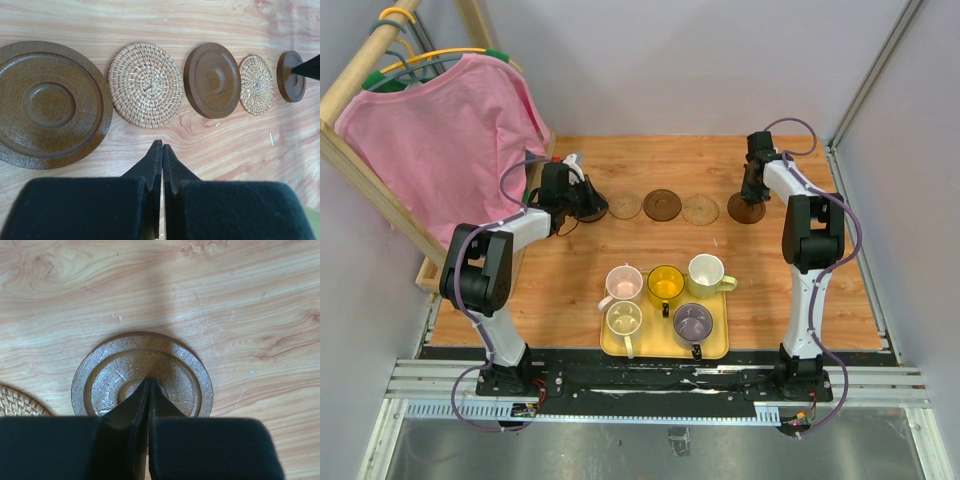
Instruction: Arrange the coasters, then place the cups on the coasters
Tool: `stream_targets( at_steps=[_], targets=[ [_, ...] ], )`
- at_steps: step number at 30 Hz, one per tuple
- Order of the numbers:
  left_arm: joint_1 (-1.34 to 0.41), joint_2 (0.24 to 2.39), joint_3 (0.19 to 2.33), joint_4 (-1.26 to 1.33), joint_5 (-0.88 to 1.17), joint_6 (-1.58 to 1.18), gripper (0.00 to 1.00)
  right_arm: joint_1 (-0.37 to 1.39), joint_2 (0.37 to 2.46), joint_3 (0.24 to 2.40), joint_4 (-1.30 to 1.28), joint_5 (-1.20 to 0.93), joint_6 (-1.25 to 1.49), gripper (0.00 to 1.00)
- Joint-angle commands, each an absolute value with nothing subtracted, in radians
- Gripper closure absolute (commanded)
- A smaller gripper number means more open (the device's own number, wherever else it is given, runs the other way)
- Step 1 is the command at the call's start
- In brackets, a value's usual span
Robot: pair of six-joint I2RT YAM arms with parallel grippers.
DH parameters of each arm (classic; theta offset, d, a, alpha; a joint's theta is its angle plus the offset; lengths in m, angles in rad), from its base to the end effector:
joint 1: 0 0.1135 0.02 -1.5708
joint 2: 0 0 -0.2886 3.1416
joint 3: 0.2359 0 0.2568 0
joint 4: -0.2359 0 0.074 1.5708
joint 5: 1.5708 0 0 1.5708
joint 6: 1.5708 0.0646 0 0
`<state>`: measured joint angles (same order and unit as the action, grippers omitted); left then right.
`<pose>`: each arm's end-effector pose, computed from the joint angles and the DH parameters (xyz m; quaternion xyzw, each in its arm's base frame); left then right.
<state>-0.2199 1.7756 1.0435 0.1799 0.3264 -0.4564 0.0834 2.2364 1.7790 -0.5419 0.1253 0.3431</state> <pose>0.4050 -0.1117 0.2029 -0.0230 0.8648 -0.2934 0.4068 0.5223 0.0356 0.1679 0.1415 0.9472 0.0008 0.2877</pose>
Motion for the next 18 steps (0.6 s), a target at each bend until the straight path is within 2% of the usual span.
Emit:
stream_targets(
  at_steps=[1,18],
  targets=[
    [-0.225,1.784,1.082,0.197,0.331,-0.445,0.99,0.097,2.268,1.733,-0.57,0.092,0.337,0.99],
    [-0.225,1.768,1.077,0.175,0.3,-0.454,0.99,0.15,2.28,1.748,-0.566,0.045,0.318,0.99]
  ],
)
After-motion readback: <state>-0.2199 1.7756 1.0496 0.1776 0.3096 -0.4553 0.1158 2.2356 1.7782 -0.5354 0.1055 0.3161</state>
